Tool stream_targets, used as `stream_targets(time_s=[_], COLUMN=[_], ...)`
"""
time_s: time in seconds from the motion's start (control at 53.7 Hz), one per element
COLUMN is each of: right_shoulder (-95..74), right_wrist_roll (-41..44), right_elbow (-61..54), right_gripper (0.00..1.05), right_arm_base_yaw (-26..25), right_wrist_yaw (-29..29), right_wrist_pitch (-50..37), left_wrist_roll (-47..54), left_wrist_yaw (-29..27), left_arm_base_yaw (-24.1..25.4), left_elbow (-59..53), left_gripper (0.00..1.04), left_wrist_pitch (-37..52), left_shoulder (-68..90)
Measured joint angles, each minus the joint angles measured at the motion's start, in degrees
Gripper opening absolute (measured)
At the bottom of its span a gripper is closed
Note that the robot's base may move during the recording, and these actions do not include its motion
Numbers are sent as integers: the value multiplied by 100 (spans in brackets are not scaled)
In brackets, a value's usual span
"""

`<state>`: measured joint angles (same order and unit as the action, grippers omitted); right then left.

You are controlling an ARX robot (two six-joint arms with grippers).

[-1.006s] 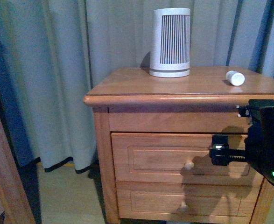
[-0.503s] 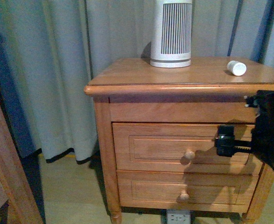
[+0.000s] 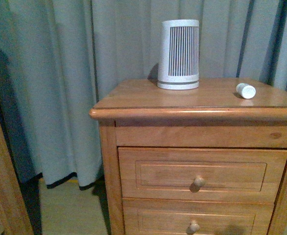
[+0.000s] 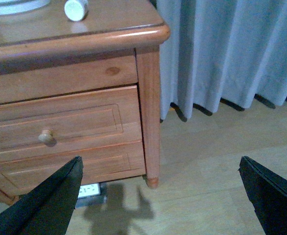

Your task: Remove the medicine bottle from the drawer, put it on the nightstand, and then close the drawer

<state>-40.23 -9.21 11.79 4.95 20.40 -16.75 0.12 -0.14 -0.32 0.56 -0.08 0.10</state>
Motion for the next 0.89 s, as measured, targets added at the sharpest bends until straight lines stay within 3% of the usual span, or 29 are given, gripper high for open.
stream_targets(time_s=[0.205, 0.447, 0.522, 0.596, 0.894], right_shoulder=[2927, 3471, 3821, 3960, 3987], right_wrist_roll=[199, 240, 542, 704, 868], right_elbow=[-603, -769, -1058, -1097, -1097], right_gripper=[98, 97, 86, 72, 16], right_arm_base_yaw=[385, 380, -144, -422, -461], right_wrist_yaw=[376, 162, -1163, -1897, -2026], right_wrist_pitch=[1725, 2131, 1768, 1703, 1696], left_wrist_roll=[0, 0, 0, 0, 0], left_wrist_yaw=[-2, 0, 0, -2, 0], left_arm_base_yaw=[0, 0, 0, 0, 0], left_elbow=[0, 0, 0, 0, 0], left_gripper=[98, 98, 98, 98, 98], left_wrist_pitch=[0, 0, 0, 0, 0], left_shoulder=[0, 0, 0, 0, 0])
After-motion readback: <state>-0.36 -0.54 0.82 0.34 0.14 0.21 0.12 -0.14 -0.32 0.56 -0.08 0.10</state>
